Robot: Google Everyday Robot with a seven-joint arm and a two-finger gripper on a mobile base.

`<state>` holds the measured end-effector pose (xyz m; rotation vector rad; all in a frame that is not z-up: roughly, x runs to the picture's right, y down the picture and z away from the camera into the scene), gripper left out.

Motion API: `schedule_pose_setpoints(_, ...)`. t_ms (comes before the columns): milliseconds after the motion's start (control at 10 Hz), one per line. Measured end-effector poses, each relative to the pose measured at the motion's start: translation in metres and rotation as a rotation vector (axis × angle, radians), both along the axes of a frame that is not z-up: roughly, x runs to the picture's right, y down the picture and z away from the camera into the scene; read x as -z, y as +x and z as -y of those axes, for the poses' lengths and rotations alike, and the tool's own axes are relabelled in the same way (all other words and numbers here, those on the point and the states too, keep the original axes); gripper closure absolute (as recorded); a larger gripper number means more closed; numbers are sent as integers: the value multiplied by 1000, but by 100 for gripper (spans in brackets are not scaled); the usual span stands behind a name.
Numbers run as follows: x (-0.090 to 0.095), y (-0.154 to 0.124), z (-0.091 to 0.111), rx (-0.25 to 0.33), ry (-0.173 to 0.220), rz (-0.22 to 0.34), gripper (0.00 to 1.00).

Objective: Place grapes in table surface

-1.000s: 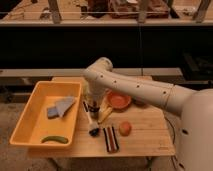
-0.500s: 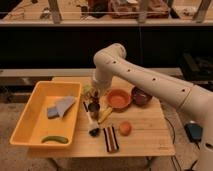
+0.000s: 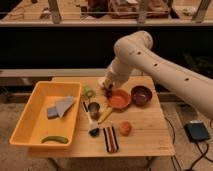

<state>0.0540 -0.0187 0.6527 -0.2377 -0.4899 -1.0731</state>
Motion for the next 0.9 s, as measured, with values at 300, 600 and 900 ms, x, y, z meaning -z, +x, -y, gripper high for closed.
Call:
schedule_pose_setpoints(300,9,61,-29,-171,-57,-66,100)
schedule_pose_setpoints(600,28,123,-76,-346,-100,-148,100)
schedule_pose_setpoints(900,21,141,-126,-436,-169,-193,100)
